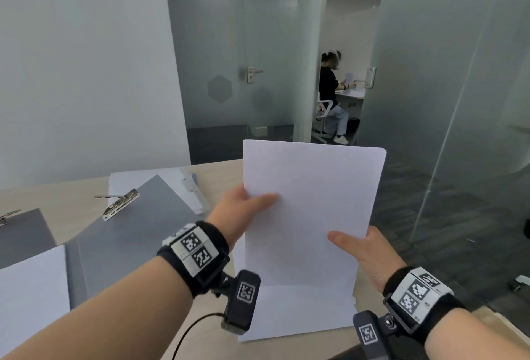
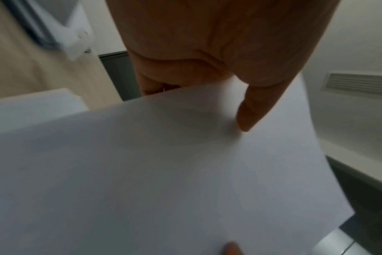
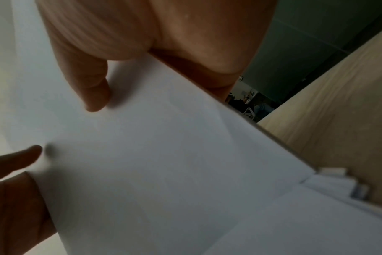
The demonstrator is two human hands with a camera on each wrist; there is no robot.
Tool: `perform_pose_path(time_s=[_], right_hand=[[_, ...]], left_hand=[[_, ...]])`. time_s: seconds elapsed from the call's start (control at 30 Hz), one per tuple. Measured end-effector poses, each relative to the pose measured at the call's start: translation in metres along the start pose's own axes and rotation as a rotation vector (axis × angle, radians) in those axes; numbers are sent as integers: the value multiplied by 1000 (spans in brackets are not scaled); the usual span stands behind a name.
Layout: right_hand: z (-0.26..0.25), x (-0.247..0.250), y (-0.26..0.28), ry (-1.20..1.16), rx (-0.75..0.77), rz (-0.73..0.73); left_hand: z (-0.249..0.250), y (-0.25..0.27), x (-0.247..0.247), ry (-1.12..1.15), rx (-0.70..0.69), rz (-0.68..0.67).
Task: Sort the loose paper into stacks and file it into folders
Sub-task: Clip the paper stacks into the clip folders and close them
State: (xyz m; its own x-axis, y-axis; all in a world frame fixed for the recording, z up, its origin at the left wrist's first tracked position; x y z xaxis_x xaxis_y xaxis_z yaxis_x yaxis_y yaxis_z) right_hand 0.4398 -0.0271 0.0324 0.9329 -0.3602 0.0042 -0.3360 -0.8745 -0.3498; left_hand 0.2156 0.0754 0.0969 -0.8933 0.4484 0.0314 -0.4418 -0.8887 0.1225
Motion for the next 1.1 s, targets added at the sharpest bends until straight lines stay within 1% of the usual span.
perform_pose_path(time_s=[0.07, 0.1, 0.17, 0.2, 0.27, 0.33, 0.4, 0.43, 0.47, 0.53, 0.6, 0.67, 0.77, 0.87, 0.97, 1.1], right_hand=[[2, 0, 2, 57, 0, 9], [3, 1, 2, 80, 2, 20], [2, 3, 1, 111, -3, 42], [2, 5, 1, 117, -6, 62], [1, 11, -1, 120, -7, 122], [2, 16, -3, 94, -13, 182], [2, 17, -4, 63, -8, 237], [2, 16, -5, 45, -3, 263], [2, 13, -6, 25, -1, 283], [4, 5, -8, -13, -13, 305], [7, -8, -10, -59, -32, 305], [9, -21, -12, -80, -43, 287], [9, -38, -15, -73, -50, 240], [1, -55, -19, -105, -37, 211], [-8, -73, -21, -139, -24, 196], [-14, -100, -23, -156, -18, 149]], left_hand=[[-22, 0, 0, -49, 55, -7], [-26, 2, 2, -100, 51, -4], [-26, 7, 9, -285, -2, 9], [-23, 10, 15, -404, -39, 42], [-15, 14, 38, -651, -102, 169], [-7, 16, 64, -838, -156, 291], [-4, 13, 90, -997, -150, 373], [-7, 9, 103, -1075, -101, 391], [-14, 6, 114, -1152, -18, 389], [-36, 1, 132, -1305, 184, 338], [-59, 3, 144, -1417, 339, 291], [-76, 7, 150, -1487, 418, 257], [-95, 14, 152, -1546, 449, 213], [-107, 21, 156, -1586, 405, 191], [-110, 32, 160, -1556, 359, 173], [-107, 62, 162, -1538, 317, 147]])
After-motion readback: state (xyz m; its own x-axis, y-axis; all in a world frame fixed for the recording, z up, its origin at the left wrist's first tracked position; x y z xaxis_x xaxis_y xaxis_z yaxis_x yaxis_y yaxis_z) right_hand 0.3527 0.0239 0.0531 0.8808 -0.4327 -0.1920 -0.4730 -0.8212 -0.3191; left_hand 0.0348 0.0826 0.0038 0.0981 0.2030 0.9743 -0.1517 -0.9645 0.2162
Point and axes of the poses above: each hand's wrist, its own y-axis away from the middle knuckle, its own x-axis out of the back of the hand, z = x × y, the point moved 9 cm from there along -y, towards the middle knuckle, and after that the axes turned 14 degrees about x, right-handed, at the moved point
